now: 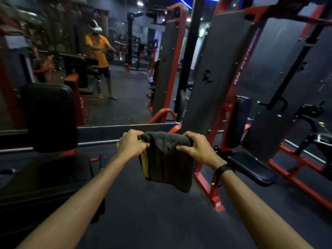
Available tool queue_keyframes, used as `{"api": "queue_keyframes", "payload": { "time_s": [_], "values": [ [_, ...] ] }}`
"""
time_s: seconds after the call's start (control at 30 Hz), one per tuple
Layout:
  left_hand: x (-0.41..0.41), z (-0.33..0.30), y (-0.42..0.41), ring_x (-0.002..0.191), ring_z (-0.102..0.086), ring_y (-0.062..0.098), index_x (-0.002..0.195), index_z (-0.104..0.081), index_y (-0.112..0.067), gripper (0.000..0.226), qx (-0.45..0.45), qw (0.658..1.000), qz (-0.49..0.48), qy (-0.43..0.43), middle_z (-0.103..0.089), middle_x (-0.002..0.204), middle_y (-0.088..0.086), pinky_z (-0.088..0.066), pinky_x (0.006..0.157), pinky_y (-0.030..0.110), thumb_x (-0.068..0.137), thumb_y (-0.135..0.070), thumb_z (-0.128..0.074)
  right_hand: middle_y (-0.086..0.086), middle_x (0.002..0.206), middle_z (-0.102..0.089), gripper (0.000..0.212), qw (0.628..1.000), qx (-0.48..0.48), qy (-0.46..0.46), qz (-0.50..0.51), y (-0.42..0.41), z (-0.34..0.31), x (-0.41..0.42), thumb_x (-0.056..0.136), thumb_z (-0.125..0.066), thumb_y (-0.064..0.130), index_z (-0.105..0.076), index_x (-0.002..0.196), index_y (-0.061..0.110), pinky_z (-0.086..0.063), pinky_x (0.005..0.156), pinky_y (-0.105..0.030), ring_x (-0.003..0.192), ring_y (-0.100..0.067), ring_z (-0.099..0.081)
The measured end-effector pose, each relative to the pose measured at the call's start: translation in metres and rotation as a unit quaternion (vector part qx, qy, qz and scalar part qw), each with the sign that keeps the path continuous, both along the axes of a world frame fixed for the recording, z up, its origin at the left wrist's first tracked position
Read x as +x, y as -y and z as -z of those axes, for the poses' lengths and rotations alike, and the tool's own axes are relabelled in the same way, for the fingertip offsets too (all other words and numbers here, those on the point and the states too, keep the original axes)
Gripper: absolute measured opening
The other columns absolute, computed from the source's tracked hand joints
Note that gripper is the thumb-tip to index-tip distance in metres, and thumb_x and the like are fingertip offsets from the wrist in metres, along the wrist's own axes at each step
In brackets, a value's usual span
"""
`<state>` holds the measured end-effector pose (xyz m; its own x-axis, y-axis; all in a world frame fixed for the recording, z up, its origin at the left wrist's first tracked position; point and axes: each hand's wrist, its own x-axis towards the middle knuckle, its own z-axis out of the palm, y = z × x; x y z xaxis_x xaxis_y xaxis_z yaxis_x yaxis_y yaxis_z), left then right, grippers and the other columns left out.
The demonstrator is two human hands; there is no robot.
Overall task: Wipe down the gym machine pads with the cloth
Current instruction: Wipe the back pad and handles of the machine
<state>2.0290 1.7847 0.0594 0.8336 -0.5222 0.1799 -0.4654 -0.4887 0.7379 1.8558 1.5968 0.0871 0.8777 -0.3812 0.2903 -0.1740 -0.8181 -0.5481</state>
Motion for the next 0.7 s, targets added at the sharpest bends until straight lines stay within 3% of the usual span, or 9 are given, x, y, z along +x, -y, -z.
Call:
{"api": "queue_keyframes", "payload": {
  "time_s": [0.1,0.17,0.27,0.37,0.53,0.7],
  "values": [
    [0.017,-0.004,0.003,0.107,-0.063,0.03,0.1,-0.075,-0.034,0.019,-0.009,0.998,-0.057,-0.006,-0.072,0.107,0.003,-0.043,0.077,0.033,0.082,-0.034,-0.079,0.012,0.094,-0.07,0.033,0.999,0.003,0.019,-0.047,0.01,-0.001,0.033,0.075,-0.072,0.054,-0.065,0.098,0.031,-0.057,0.081,-0.045,0.09,-0.004,-0.066],
    [0.032,-0.006,0.007,0.105,-0.066,0.031,0.101,-0.077,-0.032,0.024,-0.035,0.996,-0.078,-0.029,-0.073,0.103,0.004,-0.049,0.079,0.033,0.078,-0.031,-0.083,0.009,0.094,-0.07,0.024,0.997,-0.001,0.037,-0.075,0.02,-0.002,0.053,0.081,-0.079,0.037,-0.067,0.098,0.023,-0.056,0.08,-0.044,0.088,-0.004,-0.066],
    [0.056,-0.009,0.019,0.084,-0.072,0.03,0.087,-0.079,-0.031,0.02,-0.117,0.983,-0.108,-0.09,-0.075,0.079,0.002,-0.061,0.076,0.043,0.071,-0.021,-0.085,0.008,0.095,-0.07,0.02,0.99,-0.008,0.057,-0.125,0.045,-0.005,0.088,0.086,-0.078,0.028,-0.068,0.101,0.019,-0.056,0.081,-0.044,0.09,-0.006,-0.066],
    [0.065,-0.014,0.036,0.065,-0.066,0.021,0.082,-0.077,-0.026,0.022,-0.179,0.97,-0.123,-0.113,-0.072,0.07,0.001,-0.06,0.065,0.036,0.075,-0.006,-0.081,0.008,0.097,-0.071,0.022,0.986,-0.004,0.067,-0.156,0.07,-0.009,0.113,0.088,-0.076,0.029,-0.069,0.106,0.019,-0.056,0.082,-0.041,0.091,-0.004,-0.067],
    [0.068,-0.018,0.073,0.066,-0.063,0.011,0.093,-0.073,-0.019,0.028,-0.272,0.942,-0.124,-0.154,-0.069,0.074,-0.003,-0.054,0.065,0.028,0.077,0.004,-0.077,0.005,0.099,-0.071,0.022,0.977,0.006,0.1,-0.186,0.107,-0.01,0.142,0.088,-0.075,0.022,-0.068,0.108,0.015,-0.054,0.085,-0.042,0.093,-0.008,-0.067],
    [0.075,-0.019,0.099,0.078,-0.07,0.014,0.084,-0.072,-0.024,0.021,-0.31,0.93,-0.133,-0.144,-0.073,0.083,-0.001,-0.058,0.069,0.03,0.079,-0.006,-0.081,0.004,0.102,-0.066,0.024,0.972,-0.006,0.122,-0.199,0.135,-0.007,0.169,0.088,-0.074,0.022,-0.067,0.11,0.021,-0.053,0.086,-0.044,0.096,-0.012,-0.062]
  ]
}}
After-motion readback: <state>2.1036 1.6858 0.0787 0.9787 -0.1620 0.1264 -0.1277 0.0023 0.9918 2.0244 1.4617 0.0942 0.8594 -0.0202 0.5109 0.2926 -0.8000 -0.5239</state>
